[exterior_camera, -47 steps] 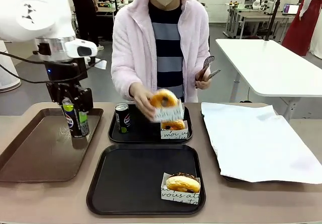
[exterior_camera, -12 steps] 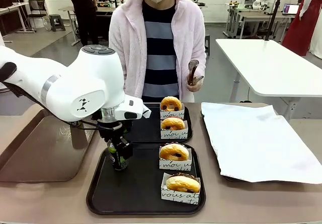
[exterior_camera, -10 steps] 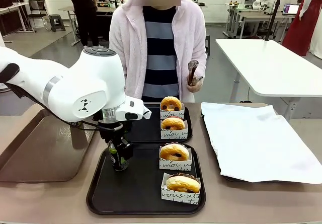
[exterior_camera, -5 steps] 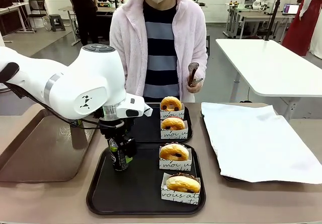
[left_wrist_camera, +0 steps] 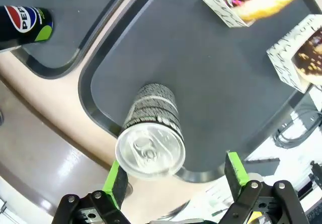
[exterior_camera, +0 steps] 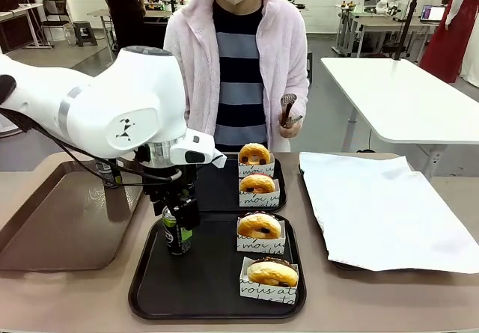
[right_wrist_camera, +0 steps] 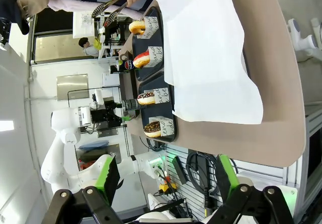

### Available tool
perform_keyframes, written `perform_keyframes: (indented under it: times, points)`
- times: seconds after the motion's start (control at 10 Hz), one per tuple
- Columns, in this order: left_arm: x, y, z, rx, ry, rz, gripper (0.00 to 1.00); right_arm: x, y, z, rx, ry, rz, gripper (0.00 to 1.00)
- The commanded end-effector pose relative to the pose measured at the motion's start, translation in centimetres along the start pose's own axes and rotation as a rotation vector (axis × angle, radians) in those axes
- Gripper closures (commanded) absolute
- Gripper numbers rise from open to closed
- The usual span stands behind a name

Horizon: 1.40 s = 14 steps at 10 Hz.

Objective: Set up donuts and drinks on trays.
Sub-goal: Pick up one Pepsi coke from the Handle tray and place it on the Flat Tray without a Pepsi coke.

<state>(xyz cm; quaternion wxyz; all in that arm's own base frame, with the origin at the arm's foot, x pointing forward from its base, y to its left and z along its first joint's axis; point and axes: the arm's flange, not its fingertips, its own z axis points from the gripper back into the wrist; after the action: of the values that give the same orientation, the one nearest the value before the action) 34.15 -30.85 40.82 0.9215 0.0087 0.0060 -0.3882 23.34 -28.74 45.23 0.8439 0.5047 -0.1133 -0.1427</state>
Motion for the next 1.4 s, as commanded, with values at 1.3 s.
perform_keyframes:
  times: [1.3]
  points:
    - [-2.2, 0.6, 3.6, 0.0, -0.017, 0.043, 0.0, -0.1, 0.0, 0.1, 0.008, 0.001, 0.004, 0.0]
